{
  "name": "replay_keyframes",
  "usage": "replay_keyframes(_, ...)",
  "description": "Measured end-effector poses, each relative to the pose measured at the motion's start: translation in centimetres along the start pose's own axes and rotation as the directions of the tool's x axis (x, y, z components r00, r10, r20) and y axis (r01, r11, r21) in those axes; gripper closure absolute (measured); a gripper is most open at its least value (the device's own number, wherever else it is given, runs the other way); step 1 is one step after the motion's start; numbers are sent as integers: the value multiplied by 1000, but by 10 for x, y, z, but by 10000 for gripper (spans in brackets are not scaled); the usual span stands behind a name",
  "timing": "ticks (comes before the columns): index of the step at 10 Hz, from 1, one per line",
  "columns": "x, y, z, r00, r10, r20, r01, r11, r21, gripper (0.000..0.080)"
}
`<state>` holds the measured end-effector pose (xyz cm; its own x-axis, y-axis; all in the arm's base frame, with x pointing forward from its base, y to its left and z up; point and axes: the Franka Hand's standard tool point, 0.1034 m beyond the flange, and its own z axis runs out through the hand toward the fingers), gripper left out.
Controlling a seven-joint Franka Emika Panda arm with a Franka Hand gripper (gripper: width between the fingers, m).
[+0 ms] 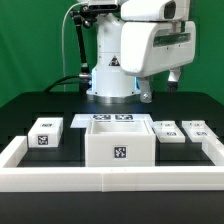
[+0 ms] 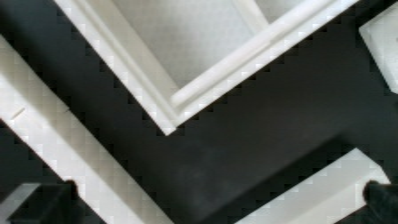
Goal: Assemble cabinet
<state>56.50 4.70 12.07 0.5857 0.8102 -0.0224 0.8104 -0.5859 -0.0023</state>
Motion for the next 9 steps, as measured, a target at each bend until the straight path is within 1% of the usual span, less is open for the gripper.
replay_keyframes(9, 0, 0, 0, 1000, 0, 0, 0, 1000, 0, 3)
